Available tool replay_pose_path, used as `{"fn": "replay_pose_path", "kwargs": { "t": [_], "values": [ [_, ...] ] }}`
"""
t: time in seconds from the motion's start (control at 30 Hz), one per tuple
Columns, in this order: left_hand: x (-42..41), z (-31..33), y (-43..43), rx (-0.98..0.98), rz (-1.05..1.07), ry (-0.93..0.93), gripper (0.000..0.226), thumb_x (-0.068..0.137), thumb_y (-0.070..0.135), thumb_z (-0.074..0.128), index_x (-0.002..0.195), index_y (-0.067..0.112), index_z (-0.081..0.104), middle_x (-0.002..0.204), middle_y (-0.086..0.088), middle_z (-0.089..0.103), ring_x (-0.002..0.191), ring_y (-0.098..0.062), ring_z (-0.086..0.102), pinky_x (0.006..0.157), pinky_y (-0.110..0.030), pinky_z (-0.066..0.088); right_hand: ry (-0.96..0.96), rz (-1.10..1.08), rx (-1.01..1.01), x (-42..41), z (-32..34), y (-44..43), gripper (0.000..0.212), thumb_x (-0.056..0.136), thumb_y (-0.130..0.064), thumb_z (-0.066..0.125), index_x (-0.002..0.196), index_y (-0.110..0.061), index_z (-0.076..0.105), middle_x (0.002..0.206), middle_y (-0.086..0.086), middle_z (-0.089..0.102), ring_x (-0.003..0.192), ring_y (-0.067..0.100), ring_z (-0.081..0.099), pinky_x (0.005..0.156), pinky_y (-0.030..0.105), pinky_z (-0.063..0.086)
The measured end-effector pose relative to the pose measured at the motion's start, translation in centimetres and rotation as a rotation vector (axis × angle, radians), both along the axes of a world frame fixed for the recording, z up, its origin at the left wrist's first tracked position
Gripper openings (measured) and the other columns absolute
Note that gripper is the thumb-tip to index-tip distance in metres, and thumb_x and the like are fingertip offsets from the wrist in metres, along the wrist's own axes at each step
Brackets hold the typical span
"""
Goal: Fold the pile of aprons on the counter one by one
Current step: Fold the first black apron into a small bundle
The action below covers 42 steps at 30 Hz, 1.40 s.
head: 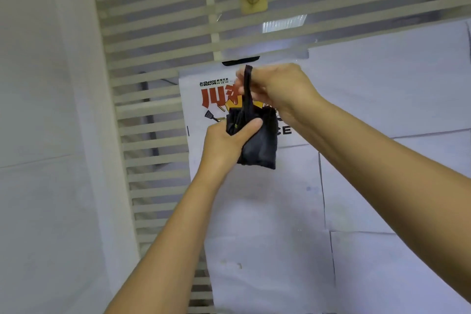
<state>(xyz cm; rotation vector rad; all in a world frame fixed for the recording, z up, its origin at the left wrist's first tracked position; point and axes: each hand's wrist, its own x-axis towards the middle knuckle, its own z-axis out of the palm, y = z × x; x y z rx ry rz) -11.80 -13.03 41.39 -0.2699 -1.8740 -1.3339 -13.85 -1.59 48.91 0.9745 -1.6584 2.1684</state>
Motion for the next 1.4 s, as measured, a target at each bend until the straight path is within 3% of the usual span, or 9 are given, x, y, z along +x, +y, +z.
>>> {"fn": "replay_pose_path", "kwargs": {
  "t": [0.27,0.4,0.53,0.73,0.9,0.93,1.03,1.13,1.4],
  "values": [
    [-3.7,8.9,-1.0,-0.158,-0.046,0.059,0.012,0.092,0.024,0.061,0.101,0.017,0.061,0.094,0.001,0.068,0.087,-0.013,0.065,0.073,-0.021,0.052,0.305,-0.450,0.047,-5.1,9.7,-1.4,0.017,0.081,-0.007,0.060,0.086,0.005,0.072,0.083,0.019,0.071,0.079,0.031,0.068,0.078,0.045,0.057],
    [-6.0,13.0,-0.5,-0.012,-0.271,-0.049,0.023,0.090,0.019,0.066,0.112,0.014,0.060,0.104,-0.008,0.071,0.092,-0.022,0.070,0.085,-0.040,0.057,0.463,-0.811,0.331,-6.9,13.9,-0.6,0.026,0.091,-0.009,0.045,0.075,0.007,0.058,0.071,0.016,0.053,0.069,0.024,0.049,0.058,0.027,0.035],
    [-7.4,16.4,0.4,0.142,-0.291,-0.001,0.015,0.084,0.017,0.073,0.090,0.009,0.062,0.093,-0.011,0.070,0.090,-0.027,0.069,0.083,-0.043,0.058,0.623,-1.071,0.481,-7.5,17.3,-0.8,0.042,0.097,-0.006,0.037,0.055,-0.011,0.030,0.057,0.003,0.031,0.050,0.013,0.028,0.043,0.023,0.024],
    [-8.3,18.0,0.0,0.255,-0.352,0.014,0.027,0.082,0.013,0.075,0.100,0.000,0.060,0.098,-0.014,0.067,0.086,-0.025,0.068,0.062,-0.032,0.060,0.600,-1.057,0.540,-8.2,20.1,-1.9,0.037,0.093,-0.006,0.044,0.060,-0.018,0.030,0.061,0.000,0.030,0.050,0.010,0.027,0.044,0.019,0.021],
    [-8.9,15.7,-0.4,0.210,-0.230,0.034,0.015,0.082,0.019,0.075,0.086,0.012,0.063,0.094,-0.013,0.071,0.087,-0.027,0.070,0.080,-0.041,0.059,0.544,-1.006,0.684,-8.9,18.6,-3.2,0.024,0.087,-0.005,0.044,0.065,-0.011,0.040,0.067,0.003,0.042,0.060,0.020,0.043,0.048,0.022,0.028],
    [-8.9,14.7,-0.3,0.191,-0.222,0.013,0.013,0.082,0.021,0.075,0.085,0.014,0.064,0.092,-0.012,0.072,0.087,-0.026,0.071,0.081,-0.041,0.058,0.545,-0.974,0.683,-9.0,18.1,-3.2,0.010,0.087,-0.006,0.045,0.079,-0.008,0.050,0.080,0.008,0.052,0.075,0.026,0.051,0.056,0.021,0.033],
    [-8.7,11.5,0.4,0.193,-0.268,-0.002,0.005,0.087,0.018,0.069,0.089,0.018,0.065,0.093,-0.007,0.072,0.087,-0.019,0.071,0.077,-0.030,0.059,0.540,-0.930,0.586,-9.4,16.6,-2.3,0.044,0.089,-0.008,0.049,0.131,-0.005,0.037,0.130,0.016,0.046,0.114,0.031,0.050,0.074,0.026,0.033],
    [-8.9,10.8,0.3,0.234,-0.299,0.023,0.004,0.087,0.017,0.069,0.090,0.018,0.066,0.094,-0.006,0.072,0.087,-0.017,0.070,0.079,-0.029,0.059,0.622,-0.881,0.497,-10.0,13.6,-0.7,0.023,0.088,-0.005,0.048,0.110,-0.008,0.041,0.123,0.017,0.046,0.093,0.027,0.048,0.066,0.024,0.026],
    [-9.0,10.0,0.2,0.075,-0.052,-0.041,0.031,0.091,0.047,0.056,0.091,0.017,0.064,0.094,-0.008,0.069,0.082,-0.021,0.070,0.078,-0.034,0.058,0.663,-0.771,0.486,-9.6,6.1,3.0,0.024,0.094,-0.016,0.052,0.117,-0.012,0.050,0.115,0.006,0.051,0.085,0.017,0.055,0.075,0.027,0.046]
  ]
}}
